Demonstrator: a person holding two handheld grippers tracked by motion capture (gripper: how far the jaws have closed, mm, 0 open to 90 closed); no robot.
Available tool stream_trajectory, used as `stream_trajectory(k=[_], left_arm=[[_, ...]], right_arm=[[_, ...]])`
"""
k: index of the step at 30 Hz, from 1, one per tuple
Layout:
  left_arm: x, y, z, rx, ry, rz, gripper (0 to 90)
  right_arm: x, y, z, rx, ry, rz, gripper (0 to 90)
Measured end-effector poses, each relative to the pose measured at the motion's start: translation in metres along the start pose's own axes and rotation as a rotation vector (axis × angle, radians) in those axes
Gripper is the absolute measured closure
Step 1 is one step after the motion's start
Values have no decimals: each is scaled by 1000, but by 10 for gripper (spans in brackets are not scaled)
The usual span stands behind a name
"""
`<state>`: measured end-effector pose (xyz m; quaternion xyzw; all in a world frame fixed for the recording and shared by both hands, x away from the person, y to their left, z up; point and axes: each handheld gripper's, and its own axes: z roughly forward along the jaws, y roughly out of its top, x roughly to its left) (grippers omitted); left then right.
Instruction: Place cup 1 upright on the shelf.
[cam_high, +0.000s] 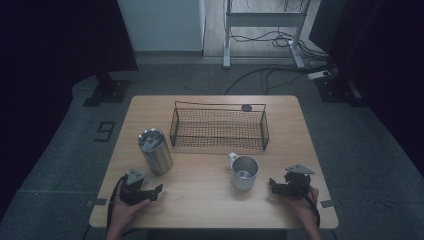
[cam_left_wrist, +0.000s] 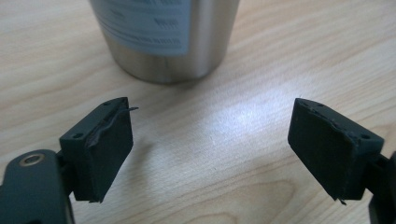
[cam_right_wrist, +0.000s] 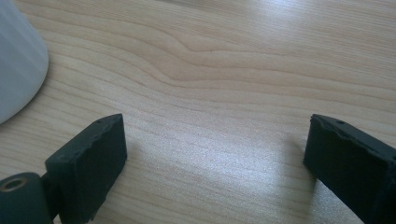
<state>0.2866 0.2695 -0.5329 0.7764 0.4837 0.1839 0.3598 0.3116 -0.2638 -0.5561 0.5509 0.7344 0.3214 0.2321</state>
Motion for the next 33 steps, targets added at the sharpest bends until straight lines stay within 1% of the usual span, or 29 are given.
stream_trajectory(k=[2, 4, 8, 9, 12, 16, 19, 21, 22, 25, 28, 29, 33], left_arm=[[1, 1, -3, -15, -14, -12, 137], [0, 2, -6, -23, -15, -15, 130], [-4, 5, -9, -33, -17, -9, 122], [-5, 6, -9, -37, -13, -3, 122], [-6, 7, -10, -37, -4, -4, 119], [-4, 8, -11, -45, 17, -31, 111], [-1, 11, -14, -55, 22, -43, 101], [0, 12, -15, -53, 21, -43, 94], [1, 15, -17, -64, 15, -46, 94], [1, 17, -19, -71, 11, -40, 90], [2, 25, -24, -95, 6, -31, 88], [2, 25, -24, -95, 6, -31, 87], [5, 33, -33, -129, 6, -26, 82]], right_arm=[[0, 0, 0, 0, 0, 0, 56], [0, 0, 0, 0, 0, 0, 56], [0, 0, 0, 0, 0, 0, 56], [0, 0, 0, 0, 0, 0, 56], [0, 0, 0, 0, -2, 2, 59], [0, -1, -1, -2, -5, 3, 63], [0, -1, -1, -2, -5, 4, 64], [0, -1, -1, -2, -5, 4, 63], [0, -1, -1, -2, -5, 4, 63], [0, -1, -1, -3, -5, 4, 65], [0, -1, -1, -3, -6, 5, 68], [0, -1, -1, -3, -6, 4, 68], [0, -1, -1, -4, -6, 5, 68]])
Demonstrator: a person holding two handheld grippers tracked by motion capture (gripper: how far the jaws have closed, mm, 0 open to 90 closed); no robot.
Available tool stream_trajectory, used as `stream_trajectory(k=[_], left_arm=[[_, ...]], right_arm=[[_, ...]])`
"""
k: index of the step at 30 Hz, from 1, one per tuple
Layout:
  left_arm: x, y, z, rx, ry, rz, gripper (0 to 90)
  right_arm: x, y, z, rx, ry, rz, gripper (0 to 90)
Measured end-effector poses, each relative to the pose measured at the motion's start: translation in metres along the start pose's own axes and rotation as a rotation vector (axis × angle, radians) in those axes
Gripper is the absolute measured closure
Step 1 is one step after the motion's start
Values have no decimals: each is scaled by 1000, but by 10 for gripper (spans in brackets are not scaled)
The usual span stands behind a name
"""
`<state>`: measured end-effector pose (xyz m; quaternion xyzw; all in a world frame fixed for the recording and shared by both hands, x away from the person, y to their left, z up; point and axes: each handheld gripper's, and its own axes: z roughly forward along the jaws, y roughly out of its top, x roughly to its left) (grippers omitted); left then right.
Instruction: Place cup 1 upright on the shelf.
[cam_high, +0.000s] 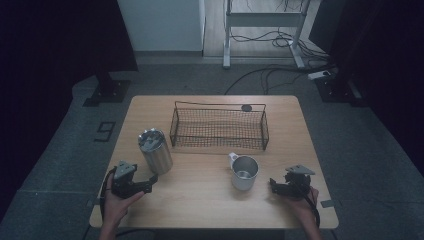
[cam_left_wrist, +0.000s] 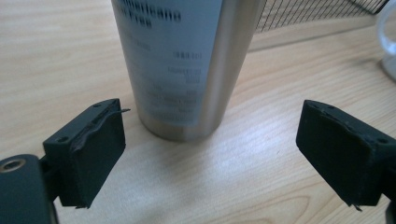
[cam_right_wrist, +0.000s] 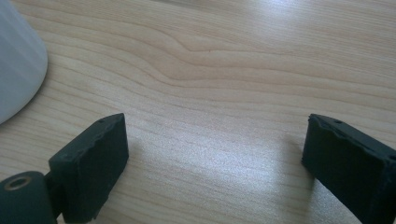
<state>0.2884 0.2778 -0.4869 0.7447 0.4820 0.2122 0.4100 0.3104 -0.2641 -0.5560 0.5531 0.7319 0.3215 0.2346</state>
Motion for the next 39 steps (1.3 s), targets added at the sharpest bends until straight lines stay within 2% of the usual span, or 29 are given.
stream_trajectory(k=[4, 8, 25, 30, 34, 36, 39], left_arm=[[4, 5, -5, -26, 5, -12, 68], [4, 7, -7, -31, 1, -10, 60], [9, 16, 7, -18, -7, -20, 31], [8, 22, 10, -19, -14, 6, 24], [10, 27, 13, -23, -5, 4, 24], [10, 31, 16, -28, 20, 2, 25], [11, 34, 18, -35, 18, 6, 24]], right_arm=[[0, 0, 0, -1, -1, 1, 71], [0, 0, 0, -1, -1, 1, 71], [0, 0, 0, -2, -2, 3, 74], [0, 0, 0, -4, -5, 6, 83], [0, 0, 0, -5, -7, 9, 87], [0, 0, -1, -5, -8, 9, 88], [0, 0, -1, -4, -11, 11, 89]])
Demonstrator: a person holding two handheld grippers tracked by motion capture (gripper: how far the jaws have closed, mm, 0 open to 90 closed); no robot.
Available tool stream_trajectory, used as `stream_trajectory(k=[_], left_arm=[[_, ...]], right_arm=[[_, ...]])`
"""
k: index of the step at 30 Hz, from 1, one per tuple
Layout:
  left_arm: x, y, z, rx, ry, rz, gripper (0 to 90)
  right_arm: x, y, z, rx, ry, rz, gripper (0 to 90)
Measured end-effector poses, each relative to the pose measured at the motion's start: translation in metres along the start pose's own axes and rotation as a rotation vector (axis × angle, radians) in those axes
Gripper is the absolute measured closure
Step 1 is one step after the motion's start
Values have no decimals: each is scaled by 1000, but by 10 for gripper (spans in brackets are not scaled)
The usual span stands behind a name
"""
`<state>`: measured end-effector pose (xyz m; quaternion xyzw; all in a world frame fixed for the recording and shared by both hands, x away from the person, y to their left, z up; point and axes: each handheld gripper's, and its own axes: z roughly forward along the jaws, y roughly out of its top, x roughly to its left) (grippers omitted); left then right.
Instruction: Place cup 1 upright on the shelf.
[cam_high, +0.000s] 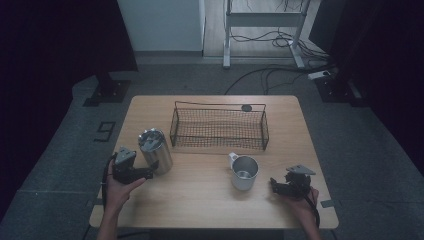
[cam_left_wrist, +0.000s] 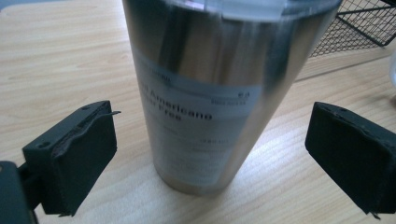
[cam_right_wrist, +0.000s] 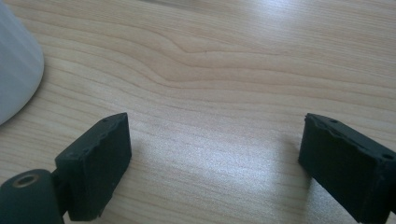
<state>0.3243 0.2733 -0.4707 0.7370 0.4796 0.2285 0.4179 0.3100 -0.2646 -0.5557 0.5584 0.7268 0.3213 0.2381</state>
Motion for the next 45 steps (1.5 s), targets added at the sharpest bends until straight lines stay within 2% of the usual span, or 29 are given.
stream_trajectory(k=[5, 8, 10, 13, 22, 29, 37, 45], left_arm=[[0, 6, 8, -1, -11, 8, 24], [0, 8, 12, 4, 8, 5, 24], [-1, 8, 14, 7, -6, 12, 26], [-1, 11, 18, 5, -3, 11, 23], [1, 18, 31, -35, -22, -8, 17], [-2, 18, 43, -34, 3, 0, 12], [-3, 15, 46, -56, 22, 12, 27], [-3, 14, 46, -72, 21, 28, 36]], right_arm=[[0, 0, 0, 0, 0, 1, 90], [0, 0, 0, -1, -1, 1, 90], [0, 0, 0, 0, -1, 1, 90], [0, 0, 0, 0, -1, 1, 90], [0, 0, 0, -2, 4, -1, 92], [-1, 0, 0, -3, 4, -1, 92], [-1, 0, 0, -3, 3, -1, 96], [-1, 0, 0, -3, 1, 0, 103]])
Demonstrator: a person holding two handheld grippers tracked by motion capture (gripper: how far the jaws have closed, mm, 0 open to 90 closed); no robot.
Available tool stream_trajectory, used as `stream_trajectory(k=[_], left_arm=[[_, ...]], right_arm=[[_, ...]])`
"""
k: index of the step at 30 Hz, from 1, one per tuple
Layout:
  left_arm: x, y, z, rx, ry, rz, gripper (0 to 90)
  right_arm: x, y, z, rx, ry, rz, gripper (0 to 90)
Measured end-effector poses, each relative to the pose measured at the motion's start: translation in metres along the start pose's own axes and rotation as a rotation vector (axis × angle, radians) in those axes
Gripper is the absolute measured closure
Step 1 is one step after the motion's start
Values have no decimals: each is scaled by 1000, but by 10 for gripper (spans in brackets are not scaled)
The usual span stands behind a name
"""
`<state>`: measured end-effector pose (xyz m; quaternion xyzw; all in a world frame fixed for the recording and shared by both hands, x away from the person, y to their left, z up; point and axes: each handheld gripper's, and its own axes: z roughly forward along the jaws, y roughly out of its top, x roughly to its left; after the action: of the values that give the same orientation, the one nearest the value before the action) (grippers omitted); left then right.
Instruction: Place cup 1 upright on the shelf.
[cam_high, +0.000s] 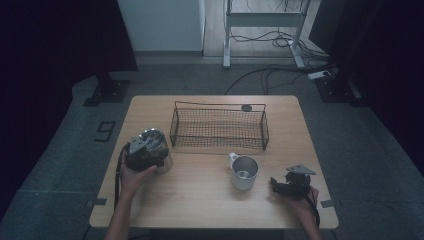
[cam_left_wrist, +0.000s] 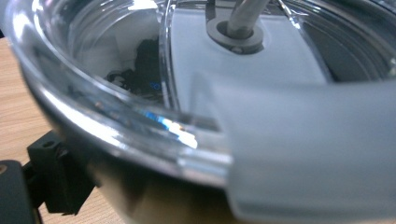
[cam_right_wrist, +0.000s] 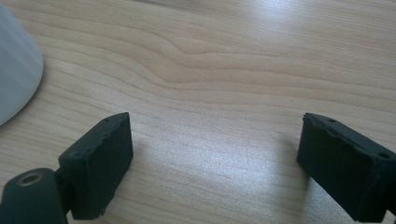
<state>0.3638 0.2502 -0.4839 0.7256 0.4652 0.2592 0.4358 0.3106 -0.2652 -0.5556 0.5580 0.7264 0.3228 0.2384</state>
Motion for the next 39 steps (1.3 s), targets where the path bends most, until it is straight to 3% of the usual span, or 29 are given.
stream_trajectory(k=[14, 26, 39], left_arm=[[1, -1, -7, 3, -17, 3, 40], [4, 2, -23, -54, -39, -14, 41], [-5, 6, -27, -50, -48, -18, 41]], right_arm=[[-1, 1, 0, -2, 0, -1, 111], [-1, 1, 0, -4, -2, 1, 120], [-1, 1, 1, -5, -21, 21, 128]])
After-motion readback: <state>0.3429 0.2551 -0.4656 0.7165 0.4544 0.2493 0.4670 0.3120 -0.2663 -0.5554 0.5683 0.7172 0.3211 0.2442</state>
